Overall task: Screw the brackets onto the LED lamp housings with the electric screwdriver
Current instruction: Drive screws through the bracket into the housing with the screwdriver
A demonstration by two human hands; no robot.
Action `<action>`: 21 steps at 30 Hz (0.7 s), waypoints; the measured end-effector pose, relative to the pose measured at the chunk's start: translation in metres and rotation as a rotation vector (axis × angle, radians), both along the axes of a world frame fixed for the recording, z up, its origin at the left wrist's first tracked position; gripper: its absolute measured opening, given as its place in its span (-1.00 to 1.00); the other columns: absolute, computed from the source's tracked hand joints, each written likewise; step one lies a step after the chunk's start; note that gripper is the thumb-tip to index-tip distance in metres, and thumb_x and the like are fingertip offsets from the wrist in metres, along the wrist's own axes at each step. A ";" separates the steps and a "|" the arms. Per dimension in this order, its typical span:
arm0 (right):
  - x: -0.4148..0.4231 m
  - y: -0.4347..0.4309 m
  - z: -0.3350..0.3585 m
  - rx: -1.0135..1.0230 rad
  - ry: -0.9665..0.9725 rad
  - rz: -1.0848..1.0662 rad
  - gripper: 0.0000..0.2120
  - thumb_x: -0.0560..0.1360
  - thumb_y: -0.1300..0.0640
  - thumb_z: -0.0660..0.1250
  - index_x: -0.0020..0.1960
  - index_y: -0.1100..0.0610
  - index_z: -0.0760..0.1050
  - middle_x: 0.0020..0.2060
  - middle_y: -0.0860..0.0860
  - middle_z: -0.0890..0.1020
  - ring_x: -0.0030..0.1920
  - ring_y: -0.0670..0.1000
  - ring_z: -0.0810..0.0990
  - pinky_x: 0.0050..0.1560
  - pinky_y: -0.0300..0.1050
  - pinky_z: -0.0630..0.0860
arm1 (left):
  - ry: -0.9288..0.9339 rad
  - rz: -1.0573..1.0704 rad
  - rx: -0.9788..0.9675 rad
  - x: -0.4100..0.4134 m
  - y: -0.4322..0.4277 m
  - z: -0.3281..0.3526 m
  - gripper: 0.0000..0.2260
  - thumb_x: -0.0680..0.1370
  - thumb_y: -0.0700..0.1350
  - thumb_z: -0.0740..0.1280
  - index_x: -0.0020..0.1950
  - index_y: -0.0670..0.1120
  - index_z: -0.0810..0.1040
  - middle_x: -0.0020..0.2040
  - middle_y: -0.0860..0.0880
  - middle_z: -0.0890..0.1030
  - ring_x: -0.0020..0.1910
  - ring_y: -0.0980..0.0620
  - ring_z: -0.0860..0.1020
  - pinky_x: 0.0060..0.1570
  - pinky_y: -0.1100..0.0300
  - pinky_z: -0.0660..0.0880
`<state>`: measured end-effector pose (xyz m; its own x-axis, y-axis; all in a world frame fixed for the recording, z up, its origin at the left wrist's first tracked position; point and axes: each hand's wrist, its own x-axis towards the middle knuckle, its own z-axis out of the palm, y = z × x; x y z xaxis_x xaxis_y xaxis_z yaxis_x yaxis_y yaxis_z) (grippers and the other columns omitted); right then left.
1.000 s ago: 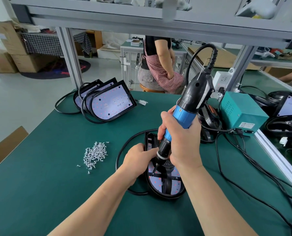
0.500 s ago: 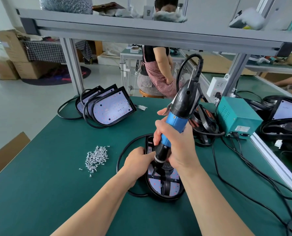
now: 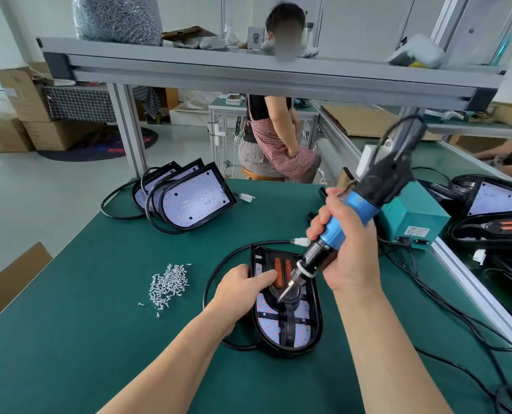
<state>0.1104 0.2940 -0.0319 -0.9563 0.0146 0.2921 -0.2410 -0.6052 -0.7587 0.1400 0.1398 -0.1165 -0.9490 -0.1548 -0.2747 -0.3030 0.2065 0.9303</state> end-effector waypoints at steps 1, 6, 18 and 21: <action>-0.003 0.005 -0.005 -0.067 -0.061 -0.018 -0.91 0.51 0.22 0.39 -0.04 0.11 0.48 -0.38 0.01 0.44 -0.46 -0.03 0.42 -0.41 -0.19 0.44 | 0.001 0.000 0.006 0.000 0.000 0.000 -0.29 0.24 0.28 0.43 0.12 -0.27 0.55 0.09 -0.21 0.68 0.11 -0.24 0.64 0.22 -0.22 0.52; -0.017 0.031 -0.040 -0.372 -0.338 -0.070 -0.87 0.52 0.14 0.41 -0.02 0.13 0.48 -0.34 -0.04 0.45 -0.40 -0.12 0.43 -0.38 -0.30 0.45 | 0.022 0.015 0.016 0.001 0.001 -0.002 -0.26 0.23 0.31 0.42 0.13 -0.27 0.54 0.10 -0.22 0.67 0.11 -0.25 0.63 0.23 -0.23 0.51; -0.033 0.046 -0.093 -0.601 -0.536 -0.005 -0.80 0.58 0.03 0.37 -0.05 0.16 0.46 -0.36 -0.05 0.45 -0.43 -0.15 0.46 -0.37 -0.35 0.47 | 0.039 0.033 0.018 0.004 0.003 -0.002 -0.38 0.22 0.30 0.40 0.05 -0.15 0.62 0.02 -0.10 0.72 0.07 -0.14 0.66 0.21 -0.15 0.55; -0.034 0.045 -0.095 -0.592 -0.539 0.002 -0.79 0.58 0.01 0.37 -0.03 0.16 0.46 -0.34 -0.06 0.44 -0.41 -0.15 0.45 -0.36 -0.36 0.46 | 0.037 0.037 -0.002 0.004 0.002 -0.002 -0.46 0.25 0.30 0.39 -0.01 -0.09 0.63 -0.02 -0.04 0.72 0.05 -0.09 0.67 0.18 -0.10 0.56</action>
